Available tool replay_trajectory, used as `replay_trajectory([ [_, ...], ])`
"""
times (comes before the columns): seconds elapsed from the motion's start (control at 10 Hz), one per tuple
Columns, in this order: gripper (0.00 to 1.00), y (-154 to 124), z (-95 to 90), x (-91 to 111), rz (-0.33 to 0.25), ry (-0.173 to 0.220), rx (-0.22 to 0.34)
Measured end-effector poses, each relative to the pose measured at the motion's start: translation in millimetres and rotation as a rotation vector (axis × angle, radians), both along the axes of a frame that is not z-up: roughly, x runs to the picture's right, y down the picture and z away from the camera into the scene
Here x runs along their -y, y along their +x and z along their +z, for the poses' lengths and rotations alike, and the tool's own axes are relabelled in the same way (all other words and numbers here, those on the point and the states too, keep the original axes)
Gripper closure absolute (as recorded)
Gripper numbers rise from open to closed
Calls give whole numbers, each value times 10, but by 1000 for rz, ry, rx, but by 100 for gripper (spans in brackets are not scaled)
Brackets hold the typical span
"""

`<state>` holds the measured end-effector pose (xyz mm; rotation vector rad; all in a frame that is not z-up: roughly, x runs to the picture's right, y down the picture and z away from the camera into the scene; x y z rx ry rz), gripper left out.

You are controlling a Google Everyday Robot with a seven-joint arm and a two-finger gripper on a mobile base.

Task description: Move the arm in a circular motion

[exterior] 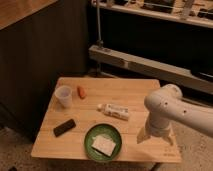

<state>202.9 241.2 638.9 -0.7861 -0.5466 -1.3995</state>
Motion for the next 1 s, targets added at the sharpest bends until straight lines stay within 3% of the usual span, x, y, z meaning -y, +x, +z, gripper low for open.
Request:
replay_trajectory([
  [0.1,20,-398,-85,-38,-76,7,38],
  [0.6,20,-1735,-165,81,-298,12,286],
  [0.8,20,-2165,-84,164,-383,15,357],
  [1.0,20,-2499,172,400,-435,24,397],
])
